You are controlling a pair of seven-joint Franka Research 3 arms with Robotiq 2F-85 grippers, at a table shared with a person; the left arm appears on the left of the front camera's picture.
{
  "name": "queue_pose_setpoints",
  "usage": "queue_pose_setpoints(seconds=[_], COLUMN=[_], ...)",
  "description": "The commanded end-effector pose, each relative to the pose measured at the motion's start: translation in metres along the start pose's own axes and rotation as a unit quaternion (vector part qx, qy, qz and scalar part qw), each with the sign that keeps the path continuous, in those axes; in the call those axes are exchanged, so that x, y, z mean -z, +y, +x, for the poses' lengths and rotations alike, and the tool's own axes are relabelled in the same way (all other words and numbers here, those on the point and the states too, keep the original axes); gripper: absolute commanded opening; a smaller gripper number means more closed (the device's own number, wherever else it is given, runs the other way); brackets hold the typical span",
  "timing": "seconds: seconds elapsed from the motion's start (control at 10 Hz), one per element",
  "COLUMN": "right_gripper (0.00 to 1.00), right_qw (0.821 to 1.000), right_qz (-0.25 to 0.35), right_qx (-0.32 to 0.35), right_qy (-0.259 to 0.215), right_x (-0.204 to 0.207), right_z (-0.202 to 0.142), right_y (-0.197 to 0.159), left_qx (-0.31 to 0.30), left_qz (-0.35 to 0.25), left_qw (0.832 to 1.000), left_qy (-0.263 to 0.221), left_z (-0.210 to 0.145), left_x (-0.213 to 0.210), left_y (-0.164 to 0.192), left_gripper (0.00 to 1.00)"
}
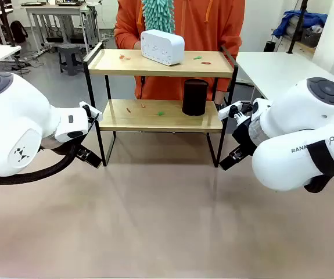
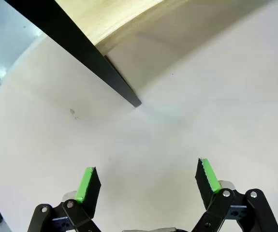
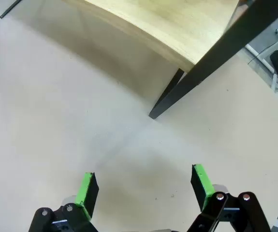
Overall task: Clean the shelf.
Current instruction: Pick up the Duster from the human.
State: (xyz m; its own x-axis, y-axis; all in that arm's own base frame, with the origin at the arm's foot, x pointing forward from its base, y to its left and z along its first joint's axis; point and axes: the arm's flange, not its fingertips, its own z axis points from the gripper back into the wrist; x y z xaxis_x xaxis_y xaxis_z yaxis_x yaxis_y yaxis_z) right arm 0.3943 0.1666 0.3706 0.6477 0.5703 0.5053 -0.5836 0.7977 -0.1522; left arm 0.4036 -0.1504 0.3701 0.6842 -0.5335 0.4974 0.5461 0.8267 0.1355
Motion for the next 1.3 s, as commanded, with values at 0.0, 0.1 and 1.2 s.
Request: queue_pose_setpoints(seconds=[0.0, 0.1, 1.2], right_gripper=[1.00, 1.00, 1.00], right_qw=[1.000, 1.000, 1.000], right_qz=[0.000, 0.000, 0.000], right_qx=[0.000, 0.000, 0.000], right_qy=[0.000, 0.000, 0.000], right_x=[0.0000, 0.0000, 0.0000], right_z=[0.0000, 0.0000, 0.0000], right_y=[0.0000, 0.0000, 0.0000], left_qx=[0.000, 0.000, 0.000], left_qz=[0.000, 0.000, 0.000], left_qw=[1.000, 1.000, 1.000], left_qy=[0.000, 0.000, 0.000], left_z=[0.0001, 0.0001, 0.0001], left_x=[-0.0001, -0.0001, -0.0001], left_y=[-0.0001, -0.0001, -0.0001], left_gripper=[1.00, 1.00, 1.00])
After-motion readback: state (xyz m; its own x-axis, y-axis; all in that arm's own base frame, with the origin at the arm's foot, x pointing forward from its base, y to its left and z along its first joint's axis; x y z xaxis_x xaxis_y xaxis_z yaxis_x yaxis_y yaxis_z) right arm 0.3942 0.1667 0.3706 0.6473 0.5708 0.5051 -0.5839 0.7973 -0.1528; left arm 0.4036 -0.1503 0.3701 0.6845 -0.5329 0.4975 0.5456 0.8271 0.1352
